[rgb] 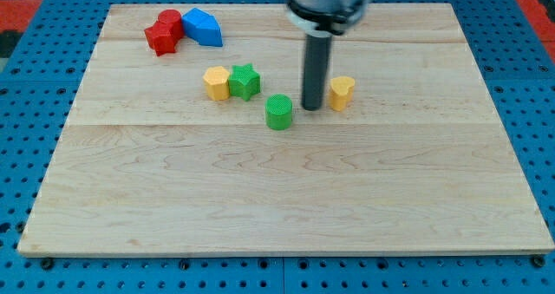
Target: Push the green circle towards the bottom center
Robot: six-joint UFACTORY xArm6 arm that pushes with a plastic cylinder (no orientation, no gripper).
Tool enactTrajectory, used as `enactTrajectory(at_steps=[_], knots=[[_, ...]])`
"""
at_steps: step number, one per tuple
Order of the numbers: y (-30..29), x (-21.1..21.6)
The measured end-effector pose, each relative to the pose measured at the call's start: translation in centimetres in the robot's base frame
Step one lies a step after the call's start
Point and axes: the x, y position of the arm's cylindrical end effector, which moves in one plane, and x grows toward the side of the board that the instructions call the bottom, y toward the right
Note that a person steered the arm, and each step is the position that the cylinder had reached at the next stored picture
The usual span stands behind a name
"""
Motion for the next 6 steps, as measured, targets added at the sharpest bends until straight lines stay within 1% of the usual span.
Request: enactTrajectory(at_steps=[1,2,3,4,5,6], knots=[[-6.0,5.3],[-11.0,11.8],[-12.4,6.5],[-17.3,10.5],[-17.2,14.2],[-11.9,16.4]])
